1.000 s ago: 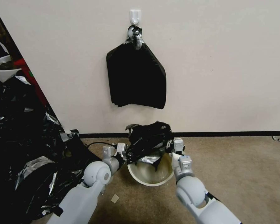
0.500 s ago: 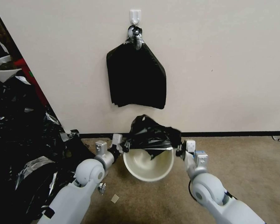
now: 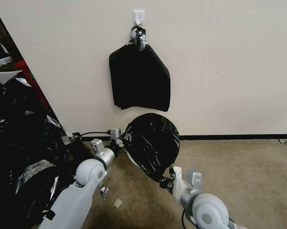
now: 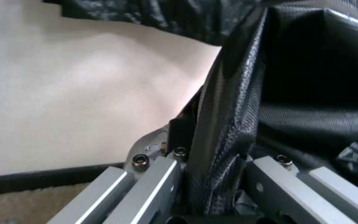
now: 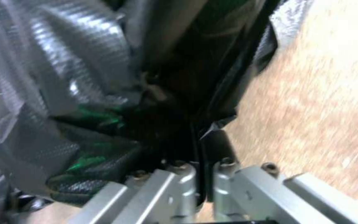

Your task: Place a trash bag onto the trash bin.

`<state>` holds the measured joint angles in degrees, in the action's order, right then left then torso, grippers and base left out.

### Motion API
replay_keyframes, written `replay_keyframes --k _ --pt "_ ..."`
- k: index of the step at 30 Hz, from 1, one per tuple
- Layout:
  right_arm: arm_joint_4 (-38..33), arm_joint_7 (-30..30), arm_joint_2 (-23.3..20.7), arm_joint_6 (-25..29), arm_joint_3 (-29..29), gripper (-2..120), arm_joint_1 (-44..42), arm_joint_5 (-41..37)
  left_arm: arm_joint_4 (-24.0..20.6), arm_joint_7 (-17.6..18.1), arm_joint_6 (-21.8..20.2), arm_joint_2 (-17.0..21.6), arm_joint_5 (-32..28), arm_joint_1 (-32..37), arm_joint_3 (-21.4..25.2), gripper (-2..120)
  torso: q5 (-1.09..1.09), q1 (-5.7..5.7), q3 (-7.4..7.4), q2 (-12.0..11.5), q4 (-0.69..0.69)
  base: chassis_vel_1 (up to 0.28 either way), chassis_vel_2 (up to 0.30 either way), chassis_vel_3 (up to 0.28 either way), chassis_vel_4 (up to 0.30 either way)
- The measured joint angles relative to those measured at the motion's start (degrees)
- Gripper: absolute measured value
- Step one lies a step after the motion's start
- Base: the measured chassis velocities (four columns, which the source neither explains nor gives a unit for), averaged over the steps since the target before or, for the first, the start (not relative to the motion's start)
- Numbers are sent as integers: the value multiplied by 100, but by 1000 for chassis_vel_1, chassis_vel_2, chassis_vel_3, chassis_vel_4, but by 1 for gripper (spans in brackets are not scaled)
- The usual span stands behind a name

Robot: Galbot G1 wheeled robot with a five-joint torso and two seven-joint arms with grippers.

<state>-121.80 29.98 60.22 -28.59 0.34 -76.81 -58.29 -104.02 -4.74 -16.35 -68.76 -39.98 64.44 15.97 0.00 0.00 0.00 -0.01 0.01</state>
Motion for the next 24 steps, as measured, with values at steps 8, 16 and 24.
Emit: replay_keyframes --k 8,16,24 --pt "-274 72 -274 337 -440 33 -420 1577 78 778 -178 -75 59 -55 -43 2 0 0 0 0 -1 0 0 0 0" --pt "-576 -43 -579 380 -730 62 -897 3006 79 1309 -576 -158 -36 -227 -142 2 0 0 0 1 -1 0 0 0 0" --pt "77 -1595 -599 2275 -213 92 -998 6867 -103 2123 -1185 -279 -694 -344 -130 2 2 0 0 1 -1 0 0 0 0"
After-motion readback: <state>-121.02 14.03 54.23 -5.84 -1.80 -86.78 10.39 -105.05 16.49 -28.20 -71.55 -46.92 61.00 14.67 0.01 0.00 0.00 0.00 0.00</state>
